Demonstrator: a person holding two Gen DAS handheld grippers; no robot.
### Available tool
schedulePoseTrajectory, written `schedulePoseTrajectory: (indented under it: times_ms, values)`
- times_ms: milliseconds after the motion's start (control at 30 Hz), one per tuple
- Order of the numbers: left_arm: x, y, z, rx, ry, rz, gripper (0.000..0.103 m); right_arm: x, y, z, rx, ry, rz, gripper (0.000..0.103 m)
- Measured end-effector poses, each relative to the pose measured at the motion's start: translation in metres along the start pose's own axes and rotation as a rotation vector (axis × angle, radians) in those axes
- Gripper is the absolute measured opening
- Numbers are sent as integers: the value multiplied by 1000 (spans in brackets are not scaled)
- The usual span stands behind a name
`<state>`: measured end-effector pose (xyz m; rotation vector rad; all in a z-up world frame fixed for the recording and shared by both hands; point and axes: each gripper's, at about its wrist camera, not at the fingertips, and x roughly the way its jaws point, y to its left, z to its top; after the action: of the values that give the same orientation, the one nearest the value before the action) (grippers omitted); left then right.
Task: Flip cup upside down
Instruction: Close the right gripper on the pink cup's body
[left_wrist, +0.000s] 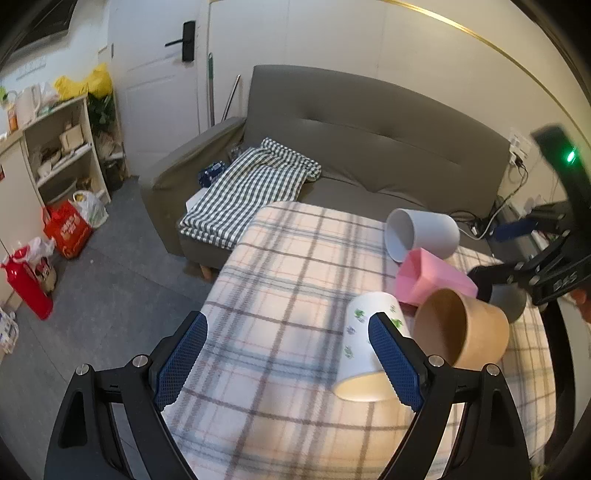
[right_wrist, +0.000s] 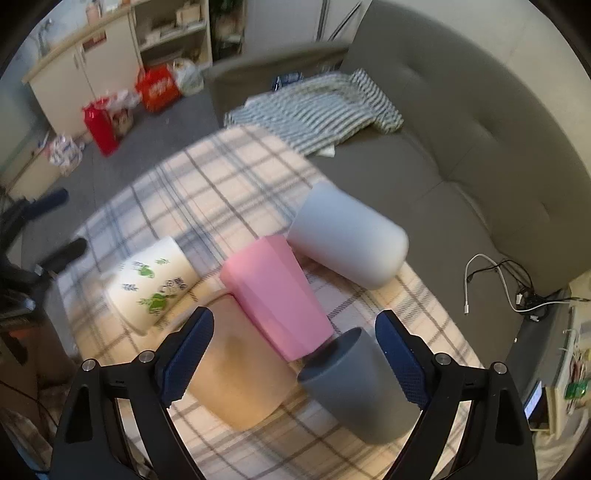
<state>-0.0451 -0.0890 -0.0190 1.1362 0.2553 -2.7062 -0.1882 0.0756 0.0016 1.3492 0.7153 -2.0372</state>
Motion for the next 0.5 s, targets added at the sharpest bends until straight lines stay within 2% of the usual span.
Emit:
schedulePoseTrajectory:
  times_ms: [133, 267, 500]
  values:
    - [6, 11, 6, -18, -2, 14, 92, 28, 0, 11, -36, 95, 29, 78]
    - [15, 17, 9, -39, 14, 16, 92, 48, 0, 18, -58, 150, 59, 73]
    - [32, 17, 10, -42, 49, 21, 92, 72, 2, 25, -67, 208, 141, 73]
